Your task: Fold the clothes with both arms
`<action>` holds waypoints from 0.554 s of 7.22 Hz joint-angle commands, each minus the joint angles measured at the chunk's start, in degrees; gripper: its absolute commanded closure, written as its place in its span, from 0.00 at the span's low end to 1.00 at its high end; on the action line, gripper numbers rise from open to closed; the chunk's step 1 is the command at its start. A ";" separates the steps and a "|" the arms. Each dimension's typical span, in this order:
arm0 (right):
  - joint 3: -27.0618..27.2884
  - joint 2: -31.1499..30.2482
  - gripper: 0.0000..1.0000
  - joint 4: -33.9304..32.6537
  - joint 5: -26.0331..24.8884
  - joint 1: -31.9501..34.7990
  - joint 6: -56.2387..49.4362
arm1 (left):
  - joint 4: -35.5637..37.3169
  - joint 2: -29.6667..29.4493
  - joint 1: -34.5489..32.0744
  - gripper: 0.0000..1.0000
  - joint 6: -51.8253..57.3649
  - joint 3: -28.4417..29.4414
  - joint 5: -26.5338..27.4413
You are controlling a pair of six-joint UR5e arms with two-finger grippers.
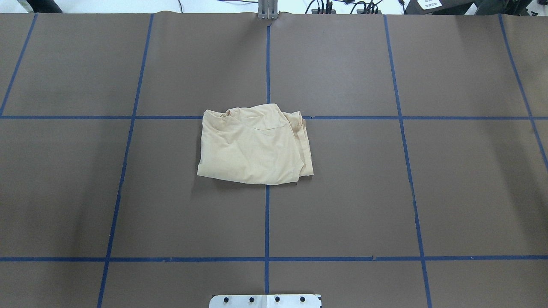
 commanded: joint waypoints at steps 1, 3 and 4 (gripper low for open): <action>0.15 0.07 0.00 0.03 -0.27 0.00 1.65 | 0.03 0.02 0.00 0.00 -0.13 -0.04 0.02; 0.15 -0.02 0.00 0.03 -0.27 0.00 1.29 | -0.05 -0.06 0.00 0.00 -0.13 -0.04 0.02; 0.15 -0.02 0.00 0.03 -0.27 0.00 1.29 | -0.05 0.02 0.00 0.00 -0.13 0.05 -0.07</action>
